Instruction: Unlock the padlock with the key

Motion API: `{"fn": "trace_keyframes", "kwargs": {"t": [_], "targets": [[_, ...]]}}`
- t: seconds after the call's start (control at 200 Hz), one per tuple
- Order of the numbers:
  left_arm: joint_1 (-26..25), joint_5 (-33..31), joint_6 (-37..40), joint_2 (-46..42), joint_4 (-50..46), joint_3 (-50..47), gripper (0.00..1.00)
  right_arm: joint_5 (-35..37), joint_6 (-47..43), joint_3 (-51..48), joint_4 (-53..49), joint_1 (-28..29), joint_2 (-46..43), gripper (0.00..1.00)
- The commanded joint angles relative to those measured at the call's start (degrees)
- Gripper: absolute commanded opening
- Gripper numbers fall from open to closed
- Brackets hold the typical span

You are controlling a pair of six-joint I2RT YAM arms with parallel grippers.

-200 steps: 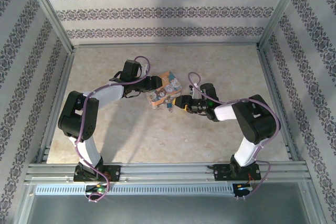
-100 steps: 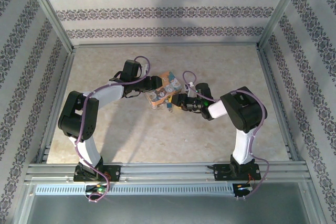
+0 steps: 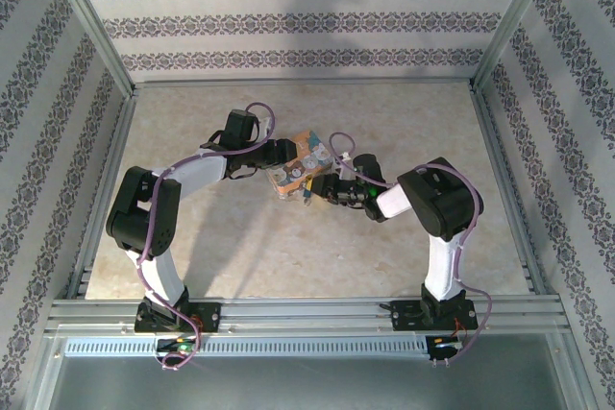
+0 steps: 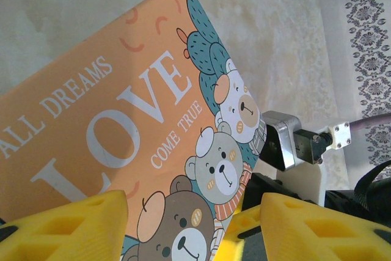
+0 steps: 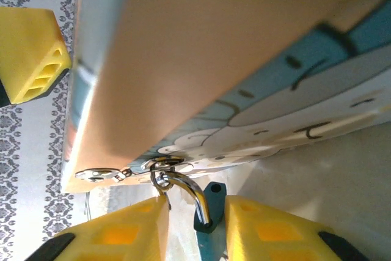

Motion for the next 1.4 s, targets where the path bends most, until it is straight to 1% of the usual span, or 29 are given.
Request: {"fn": "trace_keyframes", "kwargs": {"t": [0.0, 0.18, 0.31, 0.425, 0.555, 0.725, 1.029, 1.394], "targets": [[-0.7, -1.4, 0.1, 1.5, -7.5, -1.6, 0.59, 0.9, 0.1, 0.0, 1.0, 0.8, 1.6, 0.27], [-0.7, -1.5, 0.2, 1.4, -7.6, -1.7, 0.59, 2.7, 0.7, 0.0, 0.9, 0.9, 1.7, 0.17], [-0.7, -1.6, 0.3, 1.4, -7.7, -1.9, 0.59, 3.9, 1.3, -0.5, 0.9, 1.0, 1.1, 0.12], [-0.6, -1.8, 0.4, 1.3, -7.7, -2.3, 0.59, 4.9, 2.4, -1.0, 1.6, 1.1, 0.5, 0.10], [-0.7, -1.8, 0.4, 1.2, -7.7, -2.5, 0.59, 5.7, 3.9, -1.2, 3.1, 1.4, -0.1, 0.09], [-0.7, -1.9, 0.4, 1.0, -7.5, -2.9, 0.59, 7.1, 7.6, -2.4, 8.8, 1.5, -0.2, 0.09], [-0.7, -2.1, 0.4, 1.0, -7.3, -3.4, 0.59, 11.0, 10.3, -4.8, 12.0, 1.6, -1.7, 0.09], [-0.7, -2.0, 0.0, 0.8, -6.7, -4.1, 0.59, 19.9, 18.4, -6.2, 14.1, 4.6, -2.3, 0.08]]}}
